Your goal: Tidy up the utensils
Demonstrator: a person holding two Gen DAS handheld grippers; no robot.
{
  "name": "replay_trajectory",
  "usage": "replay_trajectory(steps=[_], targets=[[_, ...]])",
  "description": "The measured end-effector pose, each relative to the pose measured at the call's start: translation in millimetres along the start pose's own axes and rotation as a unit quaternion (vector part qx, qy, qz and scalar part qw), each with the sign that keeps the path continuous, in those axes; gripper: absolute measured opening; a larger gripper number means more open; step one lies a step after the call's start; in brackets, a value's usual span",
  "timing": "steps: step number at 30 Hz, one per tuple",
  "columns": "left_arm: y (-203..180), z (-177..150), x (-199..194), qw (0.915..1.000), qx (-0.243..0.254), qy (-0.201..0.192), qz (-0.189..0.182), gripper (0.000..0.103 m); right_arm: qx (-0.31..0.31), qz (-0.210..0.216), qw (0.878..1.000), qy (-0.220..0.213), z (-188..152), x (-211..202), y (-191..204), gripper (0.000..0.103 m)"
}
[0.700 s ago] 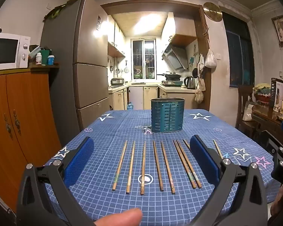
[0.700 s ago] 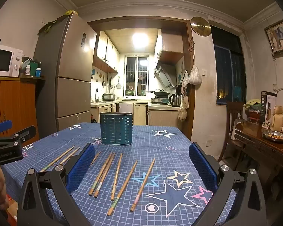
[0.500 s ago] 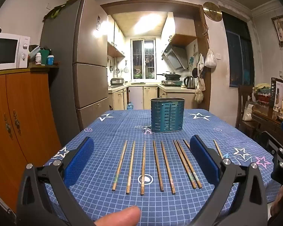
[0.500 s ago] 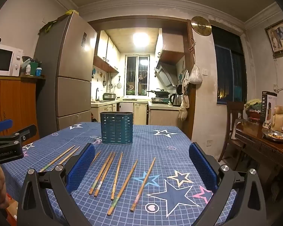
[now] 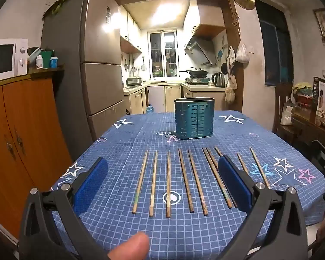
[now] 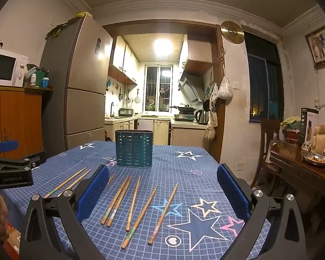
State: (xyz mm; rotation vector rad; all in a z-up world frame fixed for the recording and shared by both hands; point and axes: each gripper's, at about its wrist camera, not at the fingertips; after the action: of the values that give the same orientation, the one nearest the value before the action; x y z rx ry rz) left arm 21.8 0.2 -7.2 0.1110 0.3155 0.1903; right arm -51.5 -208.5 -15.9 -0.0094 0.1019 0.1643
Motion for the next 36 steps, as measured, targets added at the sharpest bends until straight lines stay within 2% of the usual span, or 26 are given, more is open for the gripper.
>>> replay_trajectory(steps=[2,12,36], targets=[[-1.4,-1.1,-1.2,0.9999,0.007,-0.01,0.01,0.098,-0.002,0.0,1.0,0.0,1.1,-0.3,1.2,0.1],[6.0,-1.8,-0.9,0.9998,0.0,-0.018,0.005,0.098,-0.007,0.001,1.0,0.001,-0.7,2.7,1.5,0.1],[3.7,1.7,12.7,1.0,0.005,-0.007,0.004,0.098,-0.011,0.006,1.0,0.008,-1.7,8.3,-0.6,0.1]])
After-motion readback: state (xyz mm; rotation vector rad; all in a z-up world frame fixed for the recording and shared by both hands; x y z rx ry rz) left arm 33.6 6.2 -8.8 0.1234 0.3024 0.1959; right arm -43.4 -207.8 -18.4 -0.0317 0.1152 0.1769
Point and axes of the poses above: each gripper's, at about its wrist camera, not at the fingertips, and x roughly the way its jaws point, y to its left, z to its top, and after that the axes turned 11 degrees about z, right-handed
